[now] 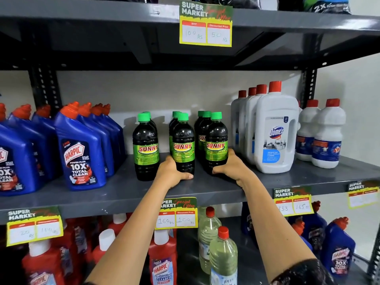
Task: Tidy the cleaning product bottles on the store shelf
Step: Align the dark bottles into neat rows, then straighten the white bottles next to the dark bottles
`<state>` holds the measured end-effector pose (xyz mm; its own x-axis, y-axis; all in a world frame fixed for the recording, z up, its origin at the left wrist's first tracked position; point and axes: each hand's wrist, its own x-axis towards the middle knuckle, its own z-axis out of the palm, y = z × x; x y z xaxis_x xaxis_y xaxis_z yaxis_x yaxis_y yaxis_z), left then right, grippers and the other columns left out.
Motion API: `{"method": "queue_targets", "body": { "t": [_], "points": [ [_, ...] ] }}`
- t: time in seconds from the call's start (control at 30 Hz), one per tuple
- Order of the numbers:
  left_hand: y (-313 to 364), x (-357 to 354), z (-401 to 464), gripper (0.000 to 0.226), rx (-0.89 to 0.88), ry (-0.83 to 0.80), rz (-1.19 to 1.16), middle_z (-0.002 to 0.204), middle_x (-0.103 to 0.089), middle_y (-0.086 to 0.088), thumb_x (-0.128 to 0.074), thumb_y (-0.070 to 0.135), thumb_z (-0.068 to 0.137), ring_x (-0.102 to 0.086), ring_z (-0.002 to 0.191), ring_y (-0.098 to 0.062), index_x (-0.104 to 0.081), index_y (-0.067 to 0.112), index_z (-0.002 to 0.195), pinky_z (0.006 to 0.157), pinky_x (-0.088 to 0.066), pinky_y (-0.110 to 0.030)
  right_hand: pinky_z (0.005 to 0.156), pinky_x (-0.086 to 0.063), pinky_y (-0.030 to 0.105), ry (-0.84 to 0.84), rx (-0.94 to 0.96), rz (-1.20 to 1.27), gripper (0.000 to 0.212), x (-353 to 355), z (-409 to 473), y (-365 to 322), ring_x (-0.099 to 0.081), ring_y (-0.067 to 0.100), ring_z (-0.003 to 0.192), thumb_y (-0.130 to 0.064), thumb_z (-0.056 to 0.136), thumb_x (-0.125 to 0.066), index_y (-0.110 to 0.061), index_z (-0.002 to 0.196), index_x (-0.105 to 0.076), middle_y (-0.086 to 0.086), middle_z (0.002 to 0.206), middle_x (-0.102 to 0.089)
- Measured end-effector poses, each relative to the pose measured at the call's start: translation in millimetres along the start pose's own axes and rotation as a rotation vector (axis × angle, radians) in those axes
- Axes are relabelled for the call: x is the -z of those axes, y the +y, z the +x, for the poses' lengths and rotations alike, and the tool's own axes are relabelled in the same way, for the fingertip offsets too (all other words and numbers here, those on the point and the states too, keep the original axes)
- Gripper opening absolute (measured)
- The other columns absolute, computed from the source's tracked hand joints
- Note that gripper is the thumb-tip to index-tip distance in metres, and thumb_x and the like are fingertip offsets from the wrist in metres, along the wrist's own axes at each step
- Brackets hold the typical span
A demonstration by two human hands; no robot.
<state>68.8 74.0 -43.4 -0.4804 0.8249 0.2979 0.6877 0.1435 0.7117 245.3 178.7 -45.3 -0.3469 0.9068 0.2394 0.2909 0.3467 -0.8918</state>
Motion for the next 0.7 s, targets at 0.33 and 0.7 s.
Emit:
{"method": "queue_targets", "body": {
  "t": [0.33, 0.7],
  "points": [
    [23, 12, -37, 0.04, 0.081, 0.05, 0.231, 0.094, -0.061, -0.006, -0.072, 0.037, 0.077, -0.058, 0.091, -0.025, -0.056, 0.004, 0.095, 0.07, -0.042, -0.031, 0.103, -0.041, 0.036, -0.177, -0.02, -0.219, 0.099, 41, -29, 2, -0.053, 0.027, 0.12, -0.016, 0.066, -0.084, -0.007, 0.146, -0.028, 0.016, 0.133, -0.054],
    [126, -123, -30, 0.068, -0.065, -0.315, -0.322, 0.123, -0.062, -0.009, -0.078, 0.027, 0.075, -0.058, 0.106, -0.016, -0.048, 0.006, 0.132, 0.087, -0.041, -0.023, 0.084, -0.045, 0.037, 0.361, -0.069, -0.45, 0.043, 231, -42, 78, -0.06, 0.039, 0.109, -0.027, 0.077, -0.075, -0.003, 0.11, -0.06, 0.018, 0.111, -0.066]
  ]
}}
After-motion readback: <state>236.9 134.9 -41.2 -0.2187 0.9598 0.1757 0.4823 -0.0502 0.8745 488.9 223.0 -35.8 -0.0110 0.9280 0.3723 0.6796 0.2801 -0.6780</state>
